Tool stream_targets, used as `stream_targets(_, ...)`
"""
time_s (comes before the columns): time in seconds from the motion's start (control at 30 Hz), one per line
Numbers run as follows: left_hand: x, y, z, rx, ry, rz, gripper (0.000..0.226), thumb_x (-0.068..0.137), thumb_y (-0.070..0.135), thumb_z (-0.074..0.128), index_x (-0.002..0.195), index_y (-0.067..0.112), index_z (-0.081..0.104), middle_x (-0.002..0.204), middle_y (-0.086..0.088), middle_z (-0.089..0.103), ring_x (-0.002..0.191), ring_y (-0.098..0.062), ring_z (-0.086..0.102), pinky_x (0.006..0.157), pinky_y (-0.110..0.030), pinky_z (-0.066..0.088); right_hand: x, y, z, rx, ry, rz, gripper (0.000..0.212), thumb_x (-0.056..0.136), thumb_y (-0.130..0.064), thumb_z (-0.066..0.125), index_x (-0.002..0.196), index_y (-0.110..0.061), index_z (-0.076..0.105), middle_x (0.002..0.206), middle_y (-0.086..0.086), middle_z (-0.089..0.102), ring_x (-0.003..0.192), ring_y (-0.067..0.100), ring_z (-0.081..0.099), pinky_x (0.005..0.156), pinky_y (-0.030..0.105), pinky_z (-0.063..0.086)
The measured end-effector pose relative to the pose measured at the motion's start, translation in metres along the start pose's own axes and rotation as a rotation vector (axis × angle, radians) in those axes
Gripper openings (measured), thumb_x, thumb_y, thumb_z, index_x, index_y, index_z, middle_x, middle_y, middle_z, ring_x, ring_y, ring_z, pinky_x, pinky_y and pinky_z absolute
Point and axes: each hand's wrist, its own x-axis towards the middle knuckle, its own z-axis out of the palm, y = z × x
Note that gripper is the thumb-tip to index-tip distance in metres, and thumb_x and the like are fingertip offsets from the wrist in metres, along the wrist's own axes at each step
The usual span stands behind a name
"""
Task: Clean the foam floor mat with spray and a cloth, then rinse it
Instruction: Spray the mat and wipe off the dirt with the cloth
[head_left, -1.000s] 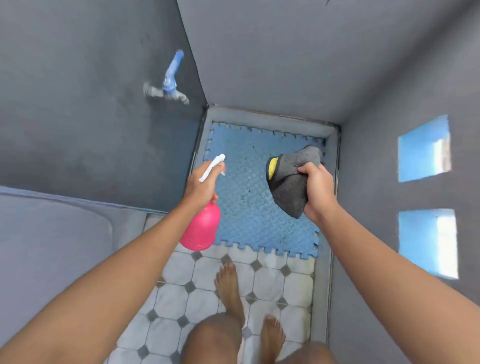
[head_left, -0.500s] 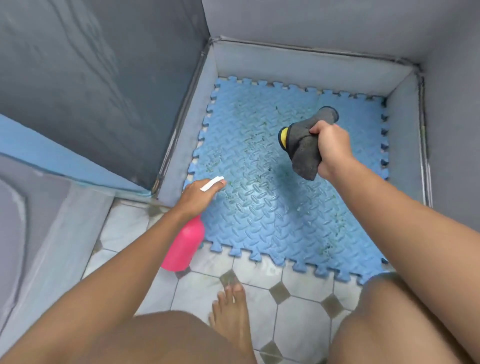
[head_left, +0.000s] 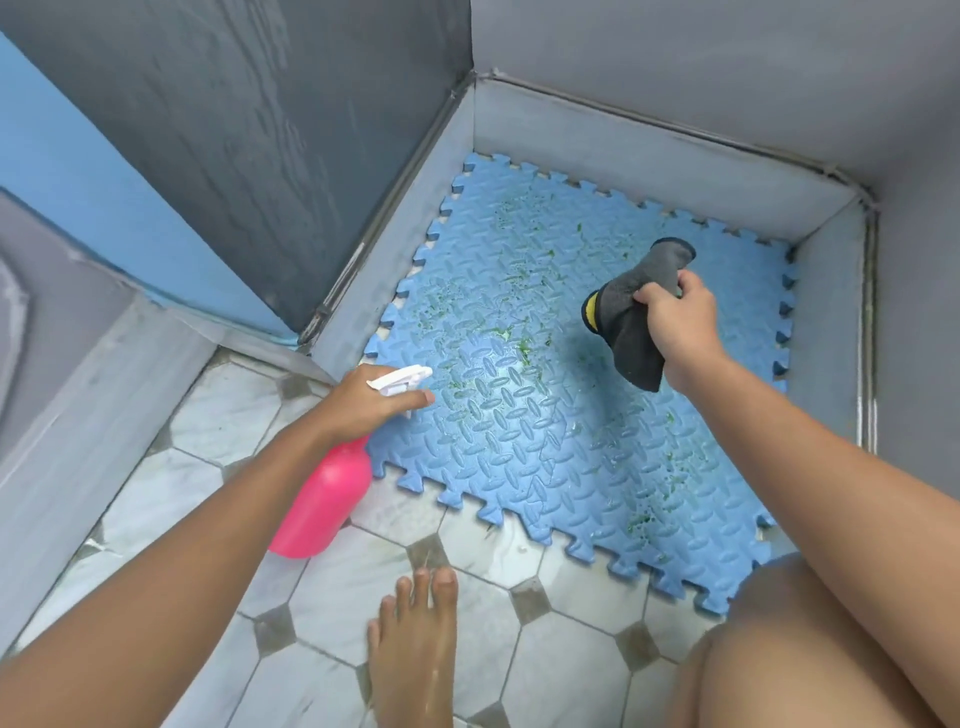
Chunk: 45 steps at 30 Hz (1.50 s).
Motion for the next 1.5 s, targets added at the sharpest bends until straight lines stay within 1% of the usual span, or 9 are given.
stream_targets(0.23, -0.006, -0.009, 0.004, 0.244, 0.066, 0.004, 0.053, 0.074, 0.05, 0.076, 0.055, 0.012, 0.046, 0.05, -0.002, 0.049, 0.049, -0.016, 0.045, 0.055, -0.033, 0.036, 0.009, 0.019, -0.01, -0.094, -0.009, 0.027, 0.027, 0.088, -0.024, 0.063, 0.114, -0.017, 0.06, 0.102, 0.007, 0.063, 0.09, 0.026, 0.061, 0.081, 0.041, 0.052)
stream_targets(0.4, -0.014, -0.021, -0.007, 0.279, 0.0, 0.078, 0.049, 0.081, 0.039, 0.083, 0.064, 0.005, 0.054, 0.056, 0.002, 0.05, 0.052, -0.006, 0.045, 0.057, -0.032, 0.035, 0.01, 0.021, -0.009, -0.117, -0.065, 0.024, 0.032, 0.086, -0.026, 0.066, 0.116, -0.017, 0.06, 0.107, 0.008, 0.066, 0.098, 0.029, 0.065, 0.082, 0.042, 0.054)
stream_targets(0.63, -0.015, -0.033, -0.022, 0.16, 0.167, -0.036, 0.048, 0.082, 0.038, 0.082, 0.056, 0.011, 0.052, 0.049, 0.002, 0.053, 0.048, -0.015, 0.049, 0.055, -0.027, 0.038, 0.011, 0.026, -0.002, -0.154, -0.076, 0.019, 0.03, 0.087, -0.025, 0.066, 0.114, -0.014, 0.061, 0.109, 0.011, 0.067, 0.099, 0.031, 0.065, 0.086, 0.046, 0.054)
stream_targets(0.77, -0.021, -0.022, -0.017, 0.136, -0.003, 0.049, 0.04, 0.084, 0.032, 0.085, 0.068, 0.006, 0.059, 0.058, 0.004, 0.057, 0.055, -0.009, 0.046, 0.059, -0.028, 0.036, 0.011, 0.027, -0.003, -0.153, -0.086, 0.026, 0.03, 0.087, -0.026, 0.066, 0.113, -0.015, 0.06, 0.109, 0.01, 0.067, 0.097, 0.03, 0.066, 0.086, 0.047, 0.055)
stream_targets(0.93, -0.023, -0.029, -0.01, 0.167, -0.138, -0.012, 0.043, 0.082, 0.029, 0.086, 0.059, 0.005, 0.058, 0.05, -0.006, 0.054, 0.048, -0.009, 0.047, 0.053, -0.026, 0.034, 0.012, 0.028, -0.005, -0.128, -0.101, 0.028, 0.026, 0.086, -0.025, 0.067, 0.11, -0.017, 0.061, 0.104, 0.006, 0.069, 0.095, 0.028, 0.067, 0.083, 0.041, 0.054)
stream_targets(1.0, -0.024, -0.031, -0.01, 0.164, -0.095, -0.036, 0.046, 0.08, 0.031, 0.087, 0.061, 0.005, 0.054, 0.05, 0.0, 0.045, 0.048, -0.01, 0.041, 0.051, -0.027, 0.03, 0.011, 0.029, -0.004, -0.135, -0.108, 0.022, 0.019, 0.087, -0.023, 0.067, 0.104, -0.016, 0.06, 0.101, 0.008, 0.068, 0.095, 0.03, 0.067, 0.081, 0.04, 0.054)
stream_targets(1.23, -0.024, -0.025, -0.02, 0.149, 0.067, -0.047, 0.038, 0.084, 0.032, 0.083, 0.062, 0.009, 0.063, 0.055, 0.004, 0.065, 0.051, -0.01, 0.057, 0.055, -0.024, 0.043, 0.009, 0.028, -0.002, -0.157, -0.111, 0.023, 0.028, 0.086, -0.025, 0.067, 0.107, -0.01, 0.059, 0.11, 0.016, 0.069, 0.102, 0.036, 0.066, 0.087, 0.05, 0.055)
stream_targets(1.4, -0.019, -0.016, -0.017, 0.134, 0.305, -0.062, 0.045, 0.074, 0.046, 0.071, 0.067, 0.003, 0.058, 0.056, -0.006, 0.058, 0.053, -0.023, 0.052, 0.059, -0.043, 0.051, 0.01, 0.03, -0.002, -0.154, -0.124, 0.018, 0.026, 0.088, -0.024, 0.066, 0.109, -0.011, 0.059, 0.105, 0.012, 0.068, 0.1, 0.034, 0.066, 0.083, 0.046, 0.055)
stream_targets(1.5, -0.013, -0.003, -0.015, 0.106, 0.354, -0.019, 0.037, 0.08, 0.038, 0.076, 0.072, 0.006, 0.058, 0.061, -0.004, 0.055, 0.059, -0.022, 0.048, 0.061, -0.035, 0.042, 0.011, 0.031, -0.003, -0.144, -0.129, 0.021, 0.024, 0.089, -0.024, 0.066, 0.109, -0.013, 0.06, 0.106, 0.011, 0.068, 0.098, 0.031, 0.067, 0.083, 0.045, 0.055)
